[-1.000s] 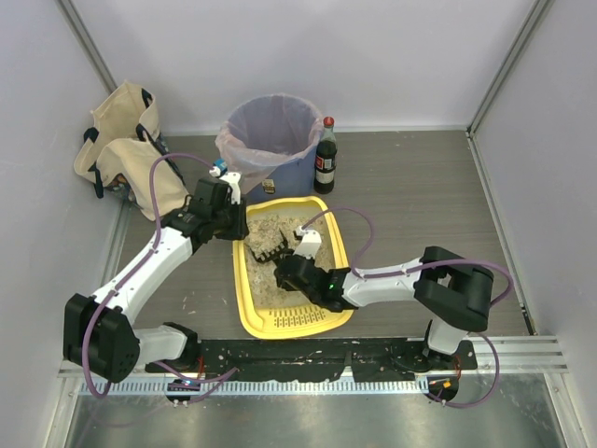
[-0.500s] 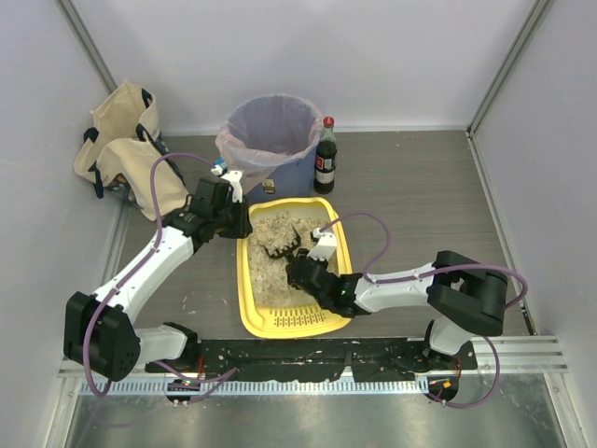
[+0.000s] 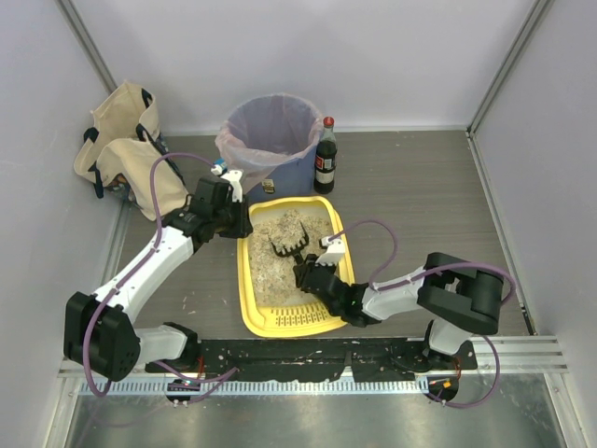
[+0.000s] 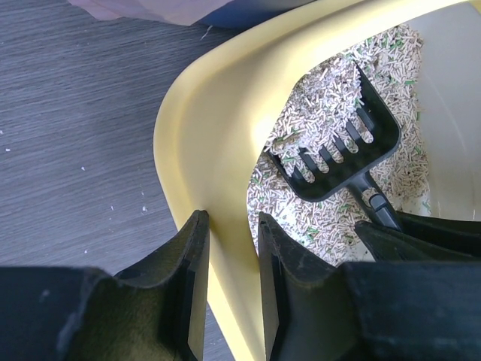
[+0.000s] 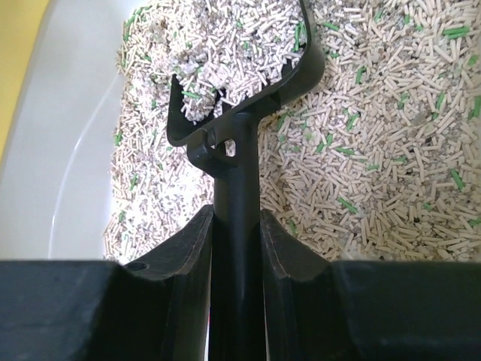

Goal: Clean the litter box

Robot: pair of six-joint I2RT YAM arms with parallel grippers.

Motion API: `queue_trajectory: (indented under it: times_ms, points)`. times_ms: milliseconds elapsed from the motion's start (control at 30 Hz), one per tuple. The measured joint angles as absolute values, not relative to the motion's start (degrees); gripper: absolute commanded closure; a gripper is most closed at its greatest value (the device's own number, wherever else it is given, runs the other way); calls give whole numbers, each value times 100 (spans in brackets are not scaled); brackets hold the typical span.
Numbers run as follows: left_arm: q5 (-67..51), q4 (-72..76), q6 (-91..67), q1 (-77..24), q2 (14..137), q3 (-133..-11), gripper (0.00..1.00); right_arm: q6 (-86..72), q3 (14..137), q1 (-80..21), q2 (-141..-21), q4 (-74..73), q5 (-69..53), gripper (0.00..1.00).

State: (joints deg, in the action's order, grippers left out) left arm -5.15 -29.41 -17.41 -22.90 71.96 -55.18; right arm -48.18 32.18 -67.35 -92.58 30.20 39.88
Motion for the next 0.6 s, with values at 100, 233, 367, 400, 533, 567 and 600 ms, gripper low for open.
queue_trajectory:
  times_ms: [100,233,367,400,533,567,600]
  points:
    - [-515,-2941,-1745,-2290,7196,-5518,69,-4515,2908,-6729,-9476,3863,3935,98]
    - [-515,-2941,-1752,-2290,7196,-5518,69,-4141,2738,-6696,-9706,4707,3813,98]
    - [-515,-2941,-1754,-2290,7196,-5518,69,-3868,2646,-6694,-9832,5371,3789,99]
    - [-513,-2941,-1754,-2290,7196,-5518,69,-3806,2613,-6694,-9845,5542,3795,99]
    - [-510,-2941,-1754,-2287,7196,-5518,68,-3625,2536,-6694,-9918,5999,3806,99]
    - [-506,-2941,-1752,-2287,7196,-5518,69,-3607,2530,-6694,-9942,6099,3822,99]
    - [-495,-2941,-1752,-2285,7196,-5518,68,-3603,2526,-6692,-9966,6198,3830,99]
